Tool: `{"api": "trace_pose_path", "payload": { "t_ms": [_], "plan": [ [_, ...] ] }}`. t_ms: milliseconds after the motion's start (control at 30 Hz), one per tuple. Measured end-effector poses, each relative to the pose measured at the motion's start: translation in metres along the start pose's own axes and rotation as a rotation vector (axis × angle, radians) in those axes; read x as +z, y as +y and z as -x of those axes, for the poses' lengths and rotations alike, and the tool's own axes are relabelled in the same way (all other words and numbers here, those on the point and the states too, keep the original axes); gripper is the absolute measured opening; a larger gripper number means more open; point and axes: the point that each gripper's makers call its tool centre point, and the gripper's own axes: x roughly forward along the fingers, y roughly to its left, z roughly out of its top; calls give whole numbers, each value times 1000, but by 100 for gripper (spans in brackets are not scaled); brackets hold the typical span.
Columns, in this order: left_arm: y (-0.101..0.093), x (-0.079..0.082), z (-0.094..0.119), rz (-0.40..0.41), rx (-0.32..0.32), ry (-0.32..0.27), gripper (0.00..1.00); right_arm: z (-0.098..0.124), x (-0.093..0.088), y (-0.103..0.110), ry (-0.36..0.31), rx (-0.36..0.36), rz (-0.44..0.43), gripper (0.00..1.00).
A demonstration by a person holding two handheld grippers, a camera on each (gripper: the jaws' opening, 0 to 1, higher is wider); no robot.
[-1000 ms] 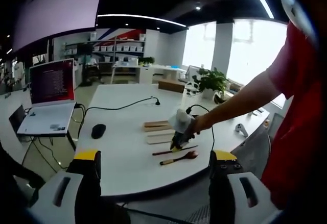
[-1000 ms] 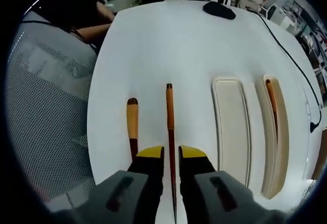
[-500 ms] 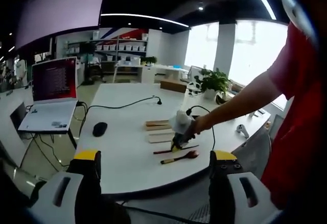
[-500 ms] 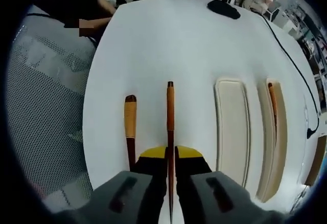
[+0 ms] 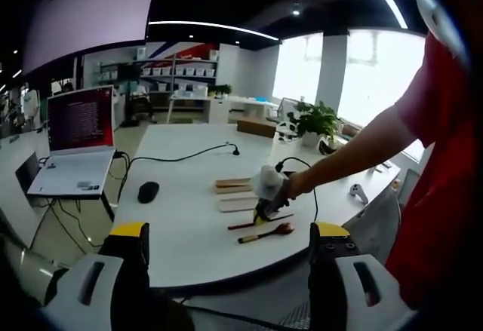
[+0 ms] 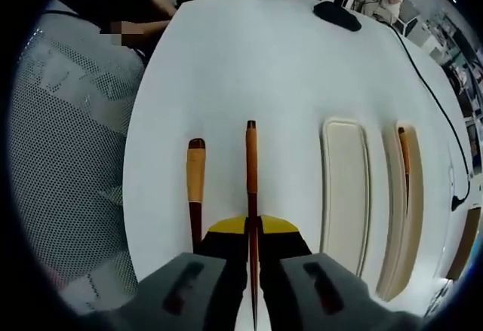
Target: Arrange the utensils inside the cutlery case until each visible utensil rests in its matching compartment.
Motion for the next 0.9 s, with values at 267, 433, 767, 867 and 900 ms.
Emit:
{"api": "trace_pose_path", "payload": {
  "t_ms": [267, 433, 767, 867, 900],
  "plan": [
    [1, 0, 1, 0, 2, -1, 90, 3, 3, 0, -14, 1, -16, 0],
    [-1, 1, 1, -5, -3, -4, 89, 9, 4, -2, -11, 1, -24, 0],
    [-1, 2, 2, -6, -8, -10, 89, 15, 5, -3, -18, -8, -25, 0],
    [-1, 2, 2, -7, -10, -10, 89, 15, 4, -3, -16, -8, -22, 0],
    [-1, 2, 2, -7, -10, -10, 89, 15, 3, -3, -16, -7, -25, 0]
  ]
}}
